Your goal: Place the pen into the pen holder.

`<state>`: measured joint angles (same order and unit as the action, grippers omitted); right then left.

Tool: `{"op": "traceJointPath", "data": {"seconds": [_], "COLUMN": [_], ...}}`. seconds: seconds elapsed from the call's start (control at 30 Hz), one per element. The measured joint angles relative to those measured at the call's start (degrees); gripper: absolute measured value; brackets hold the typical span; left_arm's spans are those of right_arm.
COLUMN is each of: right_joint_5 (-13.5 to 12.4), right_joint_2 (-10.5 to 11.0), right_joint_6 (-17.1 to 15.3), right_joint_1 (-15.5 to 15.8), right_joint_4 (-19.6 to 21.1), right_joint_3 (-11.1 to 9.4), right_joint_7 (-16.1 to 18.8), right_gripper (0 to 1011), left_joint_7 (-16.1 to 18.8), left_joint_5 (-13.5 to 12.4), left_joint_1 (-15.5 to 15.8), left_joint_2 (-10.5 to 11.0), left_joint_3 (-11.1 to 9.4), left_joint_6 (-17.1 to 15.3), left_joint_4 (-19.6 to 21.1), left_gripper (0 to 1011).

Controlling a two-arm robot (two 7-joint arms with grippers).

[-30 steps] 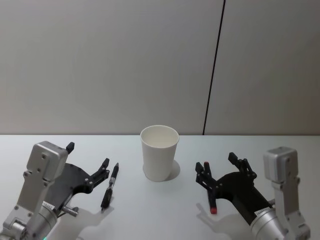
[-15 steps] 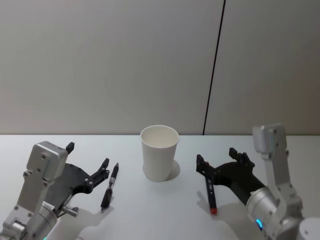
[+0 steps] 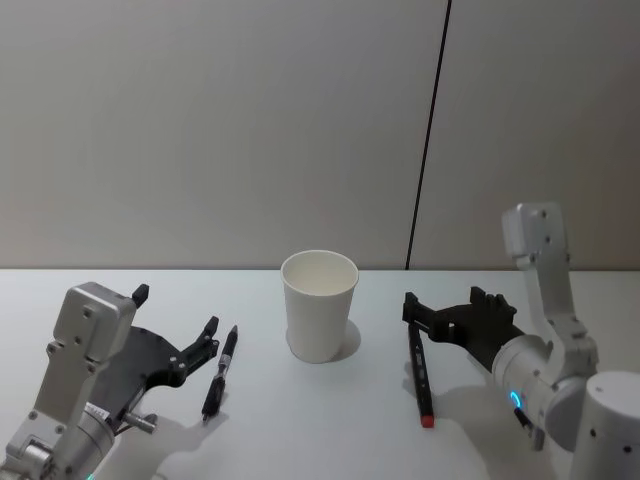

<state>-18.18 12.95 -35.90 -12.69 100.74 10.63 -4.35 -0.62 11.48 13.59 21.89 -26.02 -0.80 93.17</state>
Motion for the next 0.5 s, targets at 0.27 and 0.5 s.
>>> {"op": "traceJointPath", "data": {"seconds": [0.27,0.5], "right_joint_5": [-0.2,-0.2], "right_joint_2": [-0.9,-1.2], "right_joint_6": [-3.2,-3.8], "right_joint_1": [-1.5,-1.8], "right_joint_4": [-0.4,-0.6], "right_joint_3": [-0.5,-0.6], "right_joint_7": [-1.0,-1.3], "right_gripper": [1001,1001], "left_joint_7": [0.0,0.0], "left_joint_5": [0.0,0.0], "left_joint_1": [0.0,0.0], "left_joint_2": [0.0,0.0], "left_joint_3": [0.0,0.0], "left_joint_6": [0.0,0.0], "left_joint_4": [0.0,0.0], "left_gripper": [1003,1003]}}
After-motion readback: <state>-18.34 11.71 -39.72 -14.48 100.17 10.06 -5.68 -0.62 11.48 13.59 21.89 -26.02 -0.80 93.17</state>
